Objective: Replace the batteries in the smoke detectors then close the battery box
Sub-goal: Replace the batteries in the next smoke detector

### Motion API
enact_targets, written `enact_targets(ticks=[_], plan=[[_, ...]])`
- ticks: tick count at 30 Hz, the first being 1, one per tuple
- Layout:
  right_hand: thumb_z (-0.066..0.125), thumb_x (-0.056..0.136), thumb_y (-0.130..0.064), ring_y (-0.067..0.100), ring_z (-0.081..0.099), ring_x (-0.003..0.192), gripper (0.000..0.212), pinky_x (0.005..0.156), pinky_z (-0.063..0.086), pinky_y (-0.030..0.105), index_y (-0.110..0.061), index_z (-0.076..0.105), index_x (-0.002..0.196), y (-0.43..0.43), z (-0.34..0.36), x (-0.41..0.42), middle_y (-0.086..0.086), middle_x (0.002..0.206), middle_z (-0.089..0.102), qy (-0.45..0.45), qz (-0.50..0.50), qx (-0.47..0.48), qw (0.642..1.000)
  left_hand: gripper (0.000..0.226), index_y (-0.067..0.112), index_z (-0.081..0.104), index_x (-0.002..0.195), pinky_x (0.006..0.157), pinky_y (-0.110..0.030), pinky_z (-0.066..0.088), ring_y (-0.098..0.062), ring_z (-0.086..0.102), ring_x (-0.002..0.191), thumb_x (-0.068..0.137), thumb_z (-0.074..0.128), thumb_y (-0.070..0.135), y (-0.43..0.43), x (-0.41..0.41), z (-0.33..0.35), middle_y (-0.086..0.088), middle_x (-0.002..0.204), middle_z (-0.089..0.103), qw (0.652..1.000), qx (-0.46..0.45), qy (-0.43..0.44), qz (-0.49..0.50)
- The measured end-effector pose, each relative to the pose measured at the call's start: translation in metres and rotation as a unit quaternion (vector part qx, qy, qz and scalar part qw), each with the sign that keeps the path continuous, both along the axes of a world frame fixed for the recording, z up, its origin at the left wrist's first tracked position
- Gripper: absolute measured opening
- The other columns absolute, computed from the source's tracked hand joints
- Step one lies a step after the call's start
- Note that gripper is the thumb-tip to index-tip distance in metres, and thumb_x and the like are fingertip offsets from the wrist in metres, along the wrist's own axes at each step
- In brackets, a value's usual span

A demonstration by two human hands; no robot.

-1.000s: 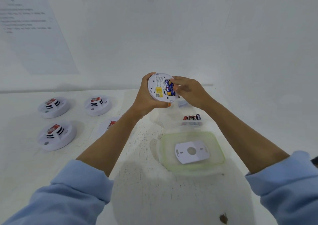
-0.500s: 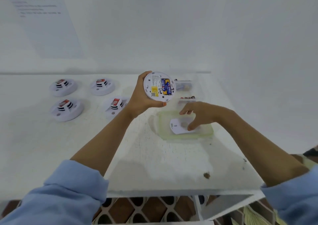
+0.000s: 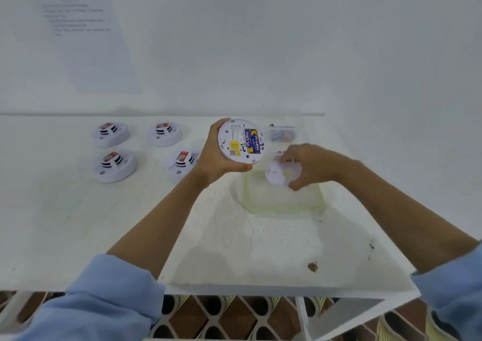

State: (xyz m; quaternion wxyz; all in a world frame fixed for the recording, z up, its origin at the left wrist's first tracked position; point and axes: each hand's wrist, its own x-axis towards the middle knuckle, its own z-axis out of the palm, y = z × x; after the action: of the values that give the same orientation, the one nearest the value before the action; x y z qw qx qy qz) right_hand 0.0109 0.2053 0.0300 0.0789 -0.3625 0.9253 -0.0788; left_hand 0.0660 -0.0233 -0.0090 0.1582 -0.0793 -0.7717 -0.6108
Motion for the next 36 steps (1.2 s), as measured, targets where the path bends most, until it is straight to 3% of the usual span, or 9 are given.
enact_targets(ticks=[3,5,7,11,13,22,28,34,36], plan=[[0.081,0.063,-0.015,0.015,0.055,0.095,0.059,0.085,0.045,0.025,-0.013,0.059,0.117,0.011,0.036,-0.013,0.001,0.108,0.060,0.011,-0.027,-0.188,0.982,0.100,0.009,0.028,0.133,0.078,-0.010,0.048,0.017,0.050,0.101,0.052,0.083,-0.013,-0.006,-0.015,0.003,0.009,0.120,0.044,1.000,-0.004,0.005,-0.001],[0.081,0.063,-0.012,0.012,0.053,0.092,0.058,0.080,0.039,0.010,-0.014,0.060,0.117,0.001,0.053,-0.019,-0.003,0.104,0.058,0.023,-0.009,-0.249,0.968,0.102,0.011,0.029,0.132,0.079,-0.012,0.049,0.014,0.050,0.103,0.048,0.084,-0.006,-0.006,-0.023,0.006,0.005,0.123,0.044,1.000,-0.006,0.016,-0.014],[0.080,0.063,-0.014,0.009,0.050,0.095,0.059,0.080,0.034,0.004,-0.015,0.059,0.119,-0.021,0.058,-0.026,-0.006,0.105,0.056,0.035,0.012,-0.250,0.968,0.100,0.013,0.032,0.131,0.078,-0.016,0.050,0.011,0.052,0.102,0.046,0.084,0.004,-0.001,-0.032,0.014,0.005,0.122,0.046,0.999,-0.012,0.027,-0.031],[0.080,0.064,-0.020,0.013,0.047,0.101,0.062,0.089,0.039,0.024,-0.012,0.056,0.122,-0.054,0.051,-0.039,0.001,0.111,0.056,0.055,0.040,-0.214,0.974,0.070,0.056,0.055,0.103,0.073,-0.011,0.045,0.012,0.054,0.085,0.044,0.077,0.026,0.008,-0.049,0.036,0.031,0.094,0.058,0.992,-0.068,0.082,-0.059],[0.080,0.065,-0.021,0.015,0.046,0.099,0.064,0.087,0.039,0.025,-0.012,0.056,0.123,-0.061,0.046,-0.046,0.004,0.110,0.055,0.065,0.045,-0.203,0.976,0.068,0.061,0.054,0.097,0.074,-0.009,0.045,0.012,0.054,0.084,0.044,0.075,0.025,0.007,-0.059,0.038,0.035,0.091,0.058,0.990,-0.064,0.090,-0.085],[0.078,0.064,-0.029,0.017,0.047,0.102,0.065,0.085,0.040,0.026,-0.012,0.056,0.124,-0.066,0.043,-0.075,0.005,0.112,0.051,0.066,0.064,-0.195,0.977,0.099,0.009,0.032,0.129,0.084,-0.016,0.048,0.004,0.050,0.109,0.044,0.081,0.020,-0.007,-0.096,0.017,0.003,0.123,0.044,0.995,-0.025,0.044,-0.086],[0.076,0.069,-0.019,0.008,0.038,0.104,0.063,0.086,0.036,0.021,-0.015,0.053,0.127,-0.066,0.044,-0.092,0.001,0.121,0.046,0.053,0.083,-0.183,0.978,0.095,0.010,0.031,0.127,0.082,-0.015,0.048,0.005,0.051,0.107,0.047,0.080,0.017,-0.002,-0.104,0.019,0.002,0.123,0.043,0.995,-0.010,0.039,-0.097],[0.073,0.076,-0.017,0.008,0.032,0.109,0.064,0.082,0.029,0.000,-0.018,0.046,0.134,-0.060,0.047,-0.104,-0.005,0.116,0.033,0.008,0.095,-0.175,0.980,0.096,0.013,0.032,0.127,0.078,-0.015,0.049,0.005,0.051,0.106,0.045,0.081,0.017,-0.002,-0.109,0.021,0.003,0.123,0.044,0.996,-0.005,0.035,-0.086],[0.072,0.078,-0.017,0.009,0.031,0.110,0.063,0.084,0.029,0.001,-0.017,0.046,0.134,-0.058,0.045,-0.106,-0.004,0.115,0.033,0.006,0.098,-0.181,0.979,0.099,0.012,0.031,0.129,0.078,-0.015,0.049,0.004,0.051,0.107,0.043,0.082,0.018,-0.002,-0.110,0.020,0.001,0.125,0.043,0.996,-0.002,0.030,-0.079]])
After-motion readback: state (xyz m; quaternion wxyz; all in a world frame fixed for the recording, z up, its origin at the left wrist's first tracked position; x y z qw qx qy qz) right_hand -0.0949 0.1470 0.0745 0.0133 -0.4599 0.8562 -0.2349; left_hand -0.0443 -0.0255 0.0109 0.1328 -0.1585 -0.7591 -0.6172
